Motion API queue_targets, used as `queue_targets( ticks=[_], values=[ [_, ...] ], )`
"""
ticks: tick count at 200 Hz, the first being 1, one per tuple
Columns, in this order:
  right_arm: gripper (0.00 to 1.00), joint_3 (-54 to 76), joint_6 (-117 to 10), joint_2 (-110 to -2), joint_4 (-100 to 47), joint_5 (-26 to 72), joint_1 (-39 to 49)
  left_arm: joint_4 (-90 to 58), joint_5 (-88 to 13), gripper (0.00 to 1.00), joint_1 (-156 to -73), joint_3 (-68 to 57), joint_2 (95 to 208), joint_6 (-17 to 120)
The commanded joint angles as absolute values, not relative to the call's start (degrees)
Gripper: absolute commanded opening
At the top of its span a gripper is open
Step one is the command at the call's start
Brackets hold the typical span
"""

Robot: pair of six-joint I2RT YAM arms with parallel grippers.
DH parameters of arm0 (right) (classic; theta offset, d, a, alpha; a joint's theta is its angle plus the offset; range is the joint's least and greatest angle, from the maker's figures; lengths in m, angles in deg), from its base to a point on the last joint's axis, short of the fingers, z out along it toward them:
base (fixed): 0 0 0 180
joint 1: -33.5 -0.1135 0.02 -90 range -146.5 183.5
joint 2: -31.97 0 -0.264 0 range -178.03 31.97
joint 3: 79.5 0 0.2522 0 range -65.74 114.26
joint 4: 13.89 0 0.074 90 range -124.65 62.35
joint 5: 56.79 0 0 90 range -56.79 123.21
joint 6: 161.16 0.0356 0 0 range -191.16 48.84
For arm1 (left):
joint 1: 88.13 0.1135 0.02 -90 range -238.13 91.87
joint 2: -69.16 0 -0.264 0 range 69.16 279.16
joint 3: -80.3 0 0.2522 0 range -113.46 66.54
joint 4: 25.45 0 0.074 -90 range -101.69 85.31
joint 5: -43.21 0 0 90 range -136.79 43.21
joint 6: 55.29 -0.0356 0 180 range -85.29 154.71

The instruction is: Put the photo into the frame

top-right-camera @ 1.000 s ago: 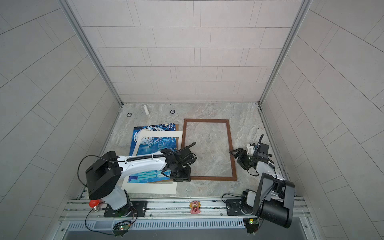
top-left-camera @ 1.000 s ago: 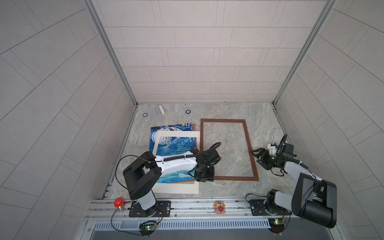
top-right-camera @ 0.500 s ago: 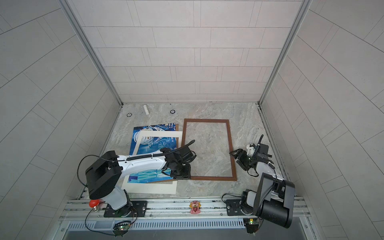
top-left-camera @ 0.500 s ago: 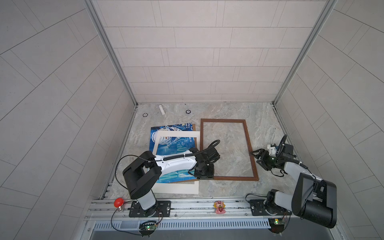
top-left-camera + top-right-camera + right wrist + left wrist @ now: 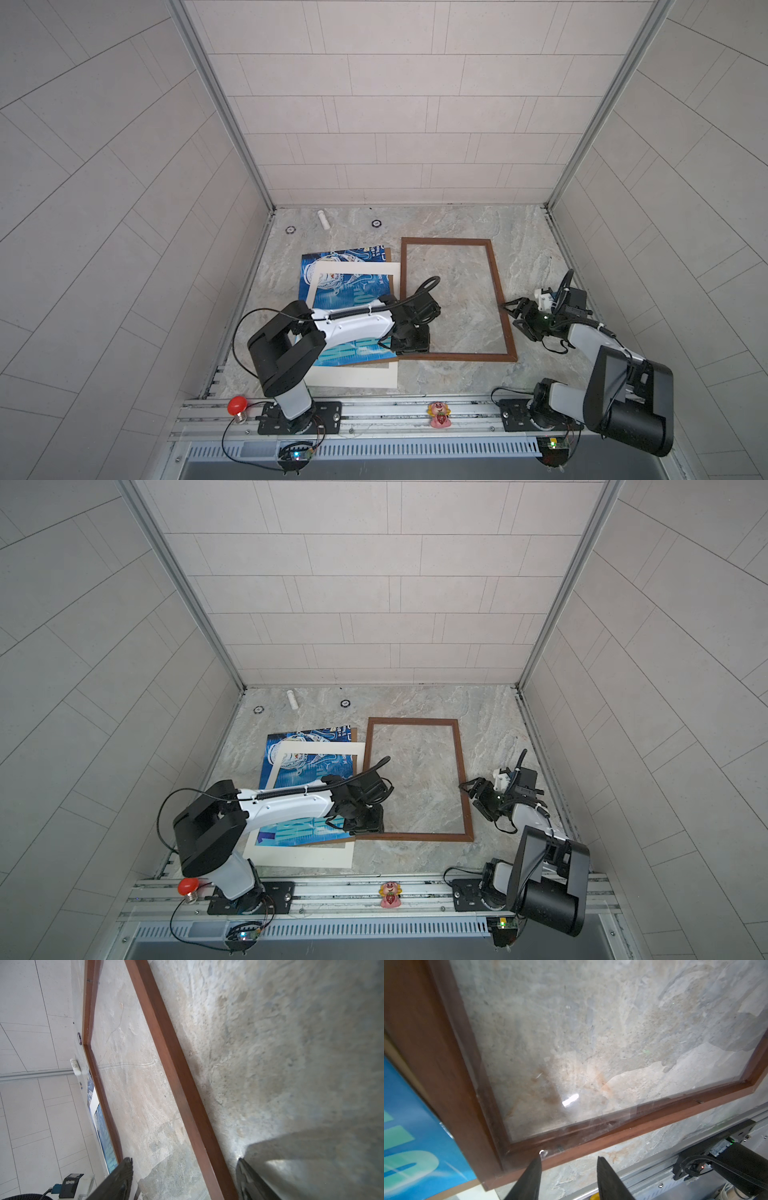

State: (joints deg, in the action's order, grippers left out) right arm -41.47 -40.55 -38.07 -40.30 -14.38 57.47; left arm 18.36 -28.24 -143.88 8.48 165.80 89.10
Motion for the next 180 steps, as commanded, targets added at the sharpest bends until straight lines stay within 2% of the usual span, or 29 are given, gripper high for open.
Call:
queue_targets(
  ticks=[1, 89, 131, 180],
  values=[
    [0.74, -42.1, -41.1, -37.3, -40.3, -14.7, 57.6, 18.5, -29.5, 0.49, -143.3, 7.1, 166.9, 88.4],
    [0.74, -42.0, -40.9, -37.1, -40.2, -14.8, 57.6, 19.9, -28.5, 0.49, -142.1, 5.4, 167.3, 86.7],
    [0.74, -42.1, -40.6, -37.4, -39.7, -14.7, 57.7, 19.8, -26.0, 0.49, -144.1, 8.7, 163.3, 90.5],
    [0.74, -42.1, -40.3, -37.5, -39.4, -15.0, 57.7, 18.4, -26.9, 0.49, -145.5, 10.0, 164.4, 91.8]
  ],
)
